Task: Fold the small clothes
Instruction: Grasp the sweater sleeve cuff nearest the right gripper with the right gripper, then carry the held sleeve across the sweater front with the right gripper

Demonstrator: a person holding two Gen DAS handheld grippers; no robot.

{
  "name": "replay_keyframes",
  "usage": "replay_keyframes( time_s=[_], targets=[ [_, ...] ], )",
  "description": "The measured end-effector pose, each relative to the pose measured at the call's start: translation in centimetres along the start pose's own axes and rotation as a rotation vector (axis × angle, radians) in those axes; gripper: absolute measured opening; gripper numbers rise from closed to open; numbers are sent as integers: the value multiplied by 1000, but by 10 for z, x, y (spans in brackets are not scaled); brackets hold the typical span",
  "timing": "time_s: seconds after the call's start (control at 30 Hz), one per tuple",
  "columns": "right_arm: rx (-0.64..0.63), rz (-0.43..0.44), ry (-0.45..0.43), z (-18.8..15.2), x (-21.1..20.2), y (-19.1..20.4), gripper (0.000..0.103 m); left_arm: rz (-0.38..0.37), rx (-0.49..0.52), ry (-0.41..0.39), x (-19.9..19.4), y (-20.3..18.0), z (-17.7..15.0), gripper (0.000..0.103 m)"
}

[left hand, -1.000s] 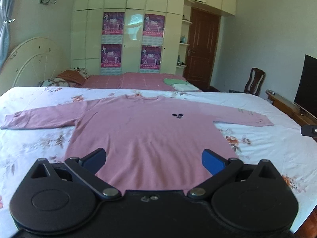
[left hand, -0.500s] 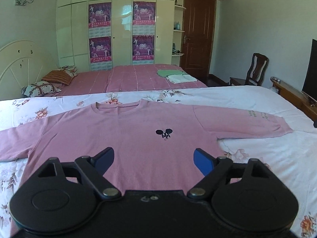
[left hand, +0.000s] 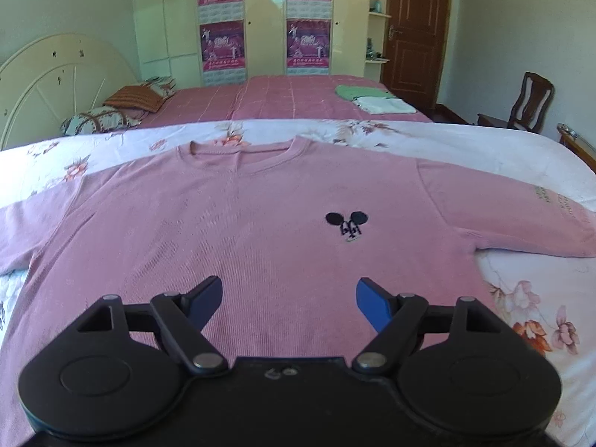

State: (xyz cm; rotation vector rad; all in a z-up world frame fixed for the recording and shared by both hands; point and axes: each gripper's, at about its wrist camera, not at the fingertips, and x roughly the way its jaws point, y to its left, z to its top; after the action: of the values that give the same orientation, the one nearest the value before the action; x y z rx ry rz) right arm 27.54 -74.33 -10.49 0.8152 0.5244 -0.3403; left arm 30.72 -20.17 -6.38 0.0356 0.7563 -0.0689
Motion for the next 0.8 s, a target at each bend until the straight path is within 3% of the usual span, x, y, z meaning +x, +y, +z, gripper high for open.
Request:
replay_keyframes(
  time_s=[0.03, 0.1, 0.23, 0.3, 0.37, 0.47, 0.57, 0.8],
  targets=[
    [25, 2, 9, 2, 3, -6, 34, 8, -5, 7, 2, 1, 1, 80],
    [68, 16, 7, 6, 4, -18, 28, 17, -21, 20, 6, 3, 2, 82],
    [124, 37, -4, 15, -4, -30, 27, 34, -61, 19, 12, 10, 8, 93],
    [141, 44, -7, 18, -9, -35, 27, 40, -62, 13, 11, 13, 10, 94],
    [84, 18, 10, 16, -15, -34, 5, 44, -56, 20, 11, 16, 11, 93],
    [53, 31, -56, 19, -36, -31, 5, 67, -44, 14, 7, 26, 13, 93],
    [21, -51, 12, 17, -30, -37, 5, 92, -53, 24, 6, 41, 14, 93],
    [-85, -28, -22, 7, -55, -6, 5, 104, -75, 25, 9, 78, 10, 94]
  ],
)
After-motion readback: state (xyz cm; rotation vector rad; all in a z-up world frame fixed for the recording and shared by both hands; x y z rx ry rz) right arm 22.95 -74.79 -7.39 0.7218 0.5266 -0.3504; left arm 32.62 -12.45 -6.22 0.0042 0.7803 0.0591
